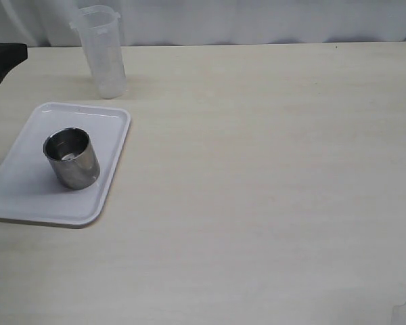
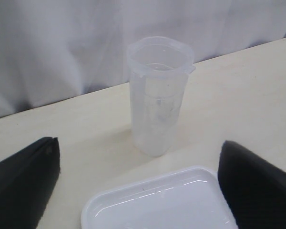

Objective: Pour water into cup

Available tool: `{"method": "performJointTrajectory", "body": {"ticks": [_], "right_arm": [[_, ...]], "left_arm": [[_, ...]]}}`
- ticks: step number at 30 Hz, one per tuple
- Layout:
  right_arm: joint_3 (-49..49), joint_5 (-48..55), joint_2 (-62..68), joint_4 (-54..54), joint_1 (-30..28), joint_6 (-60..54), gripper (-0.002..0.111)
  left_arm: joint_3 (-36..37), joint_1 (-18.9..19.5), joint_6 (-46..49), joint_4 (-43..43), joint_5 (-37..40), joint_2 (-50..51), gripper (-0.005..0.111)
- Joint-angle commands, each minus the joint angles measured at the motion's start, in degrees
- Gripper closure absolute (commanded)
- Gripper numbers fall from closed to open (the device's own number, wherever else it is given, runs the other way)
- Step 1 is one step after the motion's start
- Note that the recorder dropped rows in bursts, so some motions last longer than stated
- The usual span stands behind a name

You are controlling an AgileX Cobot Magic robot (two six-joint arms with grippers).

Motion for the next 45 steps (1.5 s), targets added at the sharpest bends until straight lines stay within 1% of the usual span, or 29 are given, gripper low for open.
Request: {"method": "performJointTrajectory", "body": {"ticks": [1, 14, 18, 25, 28, 31, 34, 39, 43, 45], "right_arm": [[0.2, 0.0, -0.3, 0.1, -0.3, -0.4, 0.104], [0.2, 0.0, -0.3, 0.1, -0.3, -0.4, 0.104], [0.2, 0.0, -0.3, 0.1, -0.3, -0.4, 0.104], [0.2, 0.0, -0.3, 0.1, -0.3, -0.4, 0.104], [0.2, 0.0, -0.3, 0.1, -0.3, -0.4, 0.104], [0.2, 0.0, -0.3, 0.1, -0.3, -0.4, 0.104], [0.2, 0.0, -0.3, 0.1, -0.3, -0.4, 0.104], [0.2, 0.0, -0.3, 0.1, -0.1, -0.4, 0.104], [0.2, 0.0, -0.3, 0.1, 1.2, -0.4, 0.104], [0.2, 0.0, -0.3, 0.1, 1.4, -0.4, 0.104]], "left_arm": [[0.3, 0.0, -0.3, -0.3, -0.6, -0.2, 0.023], [0.3, 0.0, -0.3, -0.3, -0.6, -0.2, 0.023], [0.3, 0.0, -0.3, -0.4, 1.5, -0.4, 0.023], [5.5, 0.0, -0.3, -0.5, 1.5, -6.5, 0.023], [8.6, 0.0, -0.3, -0.5, 1.6, -11.6, 0.023], [12.4, 0.0, -0.3, -0.5, 1.6, -19.8, 0.023], [14.5, 0.0, -0.3, -0.5, 1.6, -27.8, 0.023], [14.9, 0.0, -0.3, -0.4, 1.6, -37.7, 0.023], [14.9, 0.0, -0.3, -0.4, 1.6, -42.2, 0.023], [14.9, 0.0, -0.3, -0.5, 1.6, -42.7, 0.023]]}}
